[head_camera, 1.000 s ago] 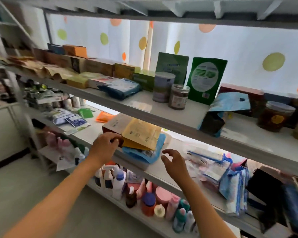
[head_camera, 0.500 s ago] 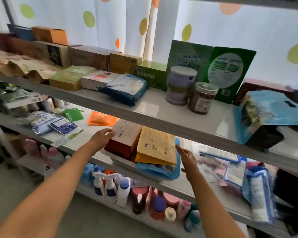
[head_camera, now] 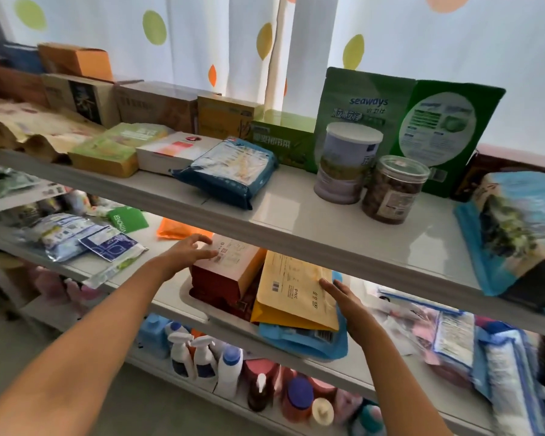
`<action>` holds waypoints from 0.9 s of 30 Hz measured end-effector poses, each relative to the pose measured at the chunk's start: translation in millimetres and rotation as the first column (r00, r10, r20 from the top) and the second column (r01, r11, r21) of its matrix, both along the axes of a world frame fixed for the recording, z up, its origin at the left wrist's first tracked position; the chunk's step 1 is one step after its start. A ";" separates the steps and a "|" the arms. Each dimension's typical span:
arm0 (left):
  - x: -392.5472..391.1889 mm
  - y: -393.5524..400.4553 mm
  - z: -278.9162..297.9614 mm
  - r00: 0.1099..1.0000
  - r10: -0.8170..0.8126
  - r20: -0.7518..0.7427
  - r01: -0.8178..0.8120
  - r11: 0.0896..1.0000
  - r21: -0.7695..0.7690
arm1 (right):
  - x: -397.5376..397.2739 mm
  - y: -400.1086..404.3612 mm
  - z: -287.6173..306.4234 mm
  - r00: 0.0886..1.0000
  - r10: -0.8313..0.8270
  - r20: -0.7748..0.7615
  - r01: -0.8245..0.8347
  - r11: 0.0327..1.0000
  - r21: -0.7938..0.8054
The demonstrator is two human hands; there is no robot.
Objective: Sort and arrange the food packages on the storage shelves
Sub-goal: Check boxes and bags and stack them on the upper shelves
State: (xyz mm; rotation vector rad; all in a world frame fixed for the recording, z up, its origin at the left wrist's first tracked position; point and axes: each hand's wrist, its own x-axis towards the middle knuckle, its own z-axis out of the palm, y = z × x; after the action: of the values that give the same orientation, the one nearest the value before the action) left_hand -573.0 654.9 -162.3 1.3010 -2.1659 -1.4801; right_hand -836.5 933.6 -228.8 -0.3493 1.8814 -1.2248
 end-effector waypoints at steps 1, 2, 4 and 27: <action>-1.2 -4.3 -1.4 1.000 0.003 -0.005 -0.003 1.000 0.023 | -2.3 -1.9 -2.9 1.000 -0.002 0.007 0.002 1.000 -0.007; -1.9 -6.5 -4.6 1.000 -0.003 0.003 0.003 0.999 0.040 | -4.3 -3.3 -4.8 1.000 -0.005 0.009 0.005 1.000 -0.013; -3.3 -6.7 -10.4 0.997 -0.064 0.045 0.060 0.995 0.083 | -9.0 -7.8 -10.9 1.000 -0.010 0.020 0.010 1.000 -0.021; 3.9 -5.2 -34.1 0.970 -0.100 -0.223 0.155 0.958 0.241 | 53.7 -1.5 15.5 0.964 -0.265 -0.028 0.252 0.939 -0.235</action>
State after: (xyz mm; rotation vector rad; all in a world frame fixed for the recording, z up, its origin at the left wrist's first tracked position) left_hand -569.1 649.6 -196.4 1.0333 -2.0072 -1.9098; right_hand -782.9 932.1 -213.3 -0.2680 1.8827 -1.6330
